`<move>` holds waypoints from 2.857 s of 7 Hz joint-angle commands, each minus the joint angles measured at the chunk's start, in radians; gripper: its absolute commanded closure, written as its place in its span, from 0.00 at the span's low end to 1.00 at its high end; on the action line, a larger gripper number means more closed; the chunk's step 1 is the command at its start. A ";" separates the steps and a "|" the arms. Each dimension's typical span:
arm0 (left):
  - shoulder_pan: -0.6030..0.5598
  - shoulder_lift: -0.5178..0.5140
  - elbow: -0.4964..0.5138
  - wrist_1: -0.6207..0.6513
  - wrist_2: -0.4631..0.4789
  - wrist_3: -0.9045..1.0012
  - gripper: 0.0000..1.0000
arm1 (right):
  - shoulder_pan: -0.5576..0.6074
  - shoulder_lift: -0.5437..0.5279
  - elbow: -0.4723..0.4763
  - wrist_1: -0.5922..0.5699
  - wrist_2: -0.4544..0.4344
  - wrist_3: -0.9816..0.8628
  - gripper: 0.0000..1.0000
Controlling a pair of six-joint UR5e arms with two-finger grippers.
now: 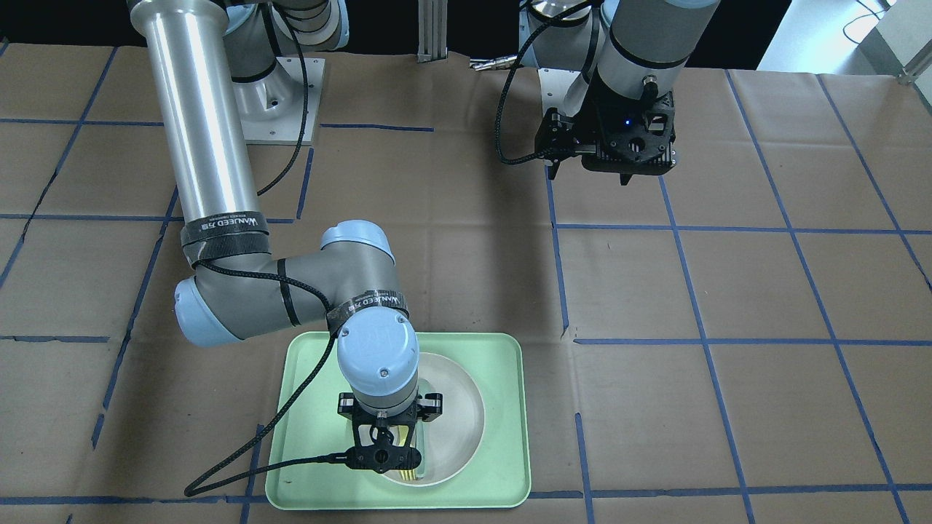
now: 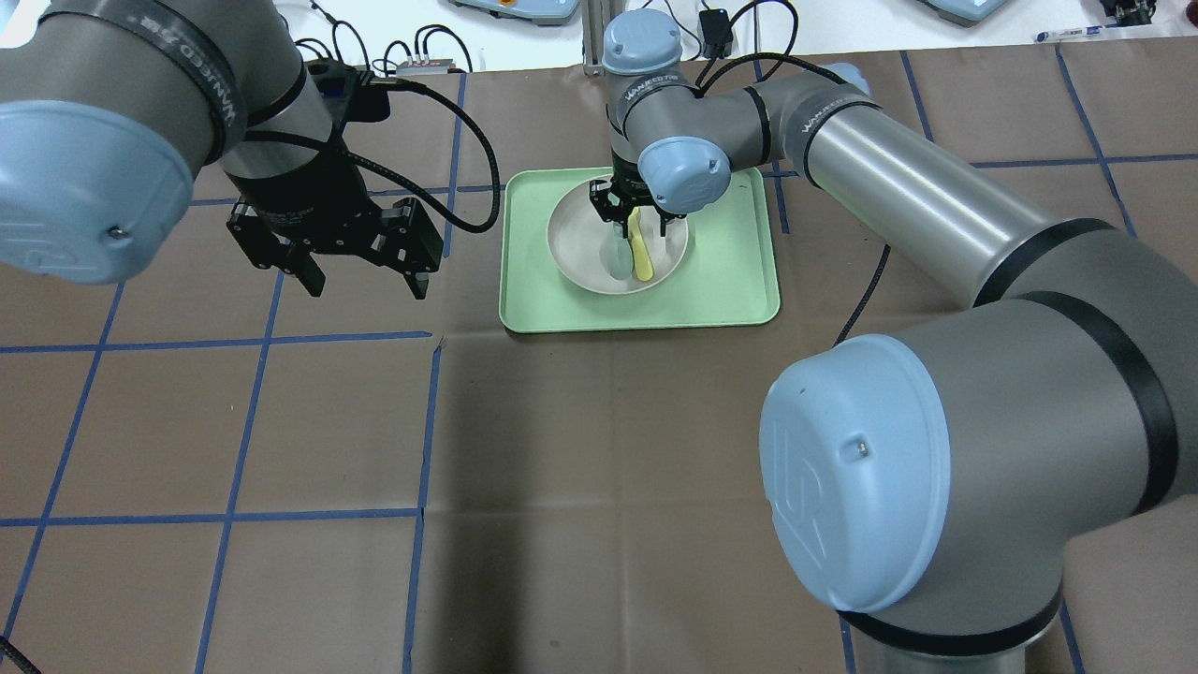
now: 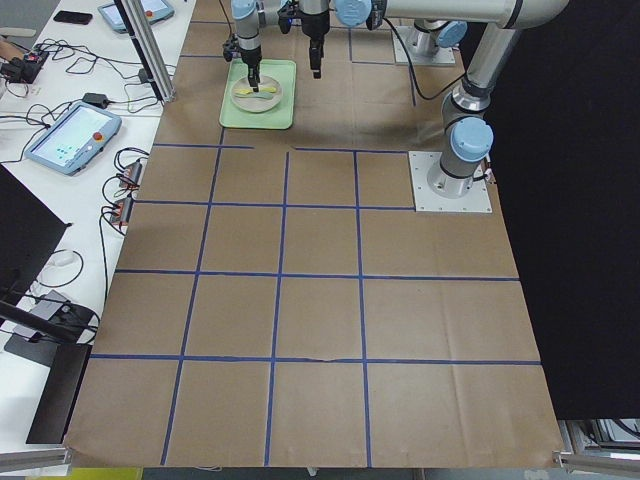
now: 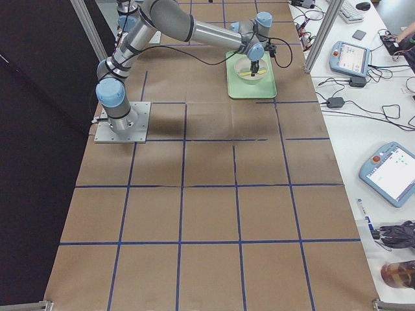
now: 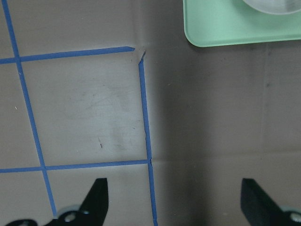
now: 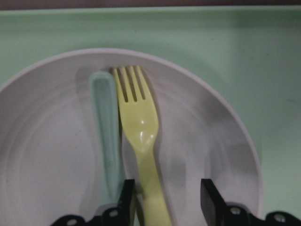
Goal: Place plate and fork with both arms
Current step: 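Lower the right gripper and grasp the yellow fork, then carry the yellow fork beside the plate and lower it onto the tray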
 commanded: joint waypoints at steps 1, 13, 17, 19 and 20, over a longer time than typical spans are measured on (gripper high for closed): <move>0.000 0.000 0.000 0.001 0.000 0.000 0.01 | 0.000 0.006 0.002 0.001 0.002 -0.001 0.43; 0.002 0.006 -0.014 0.001 0.000 0.002 0.01 | -0.006 -0.070 -0.014 0.075 0.022 0.011 0.98; 0.002 0.008 -0.015 0.001 0.000 0.002 0.01 | -0.128 -0.163 0.021 0.201 -0.005 -0.149 0.99; 0.002 0.008 -0.015 0.001 0.000 0.002 0.01 | -0.167 -0.143 0.087 0.151 0.004 -0.171 0.99; 0.002 0.008 -0.015 0.001 0.000 0.002 0.01 | -0.165 -0.096 0.086 0.055 0.007 -0.171 0.98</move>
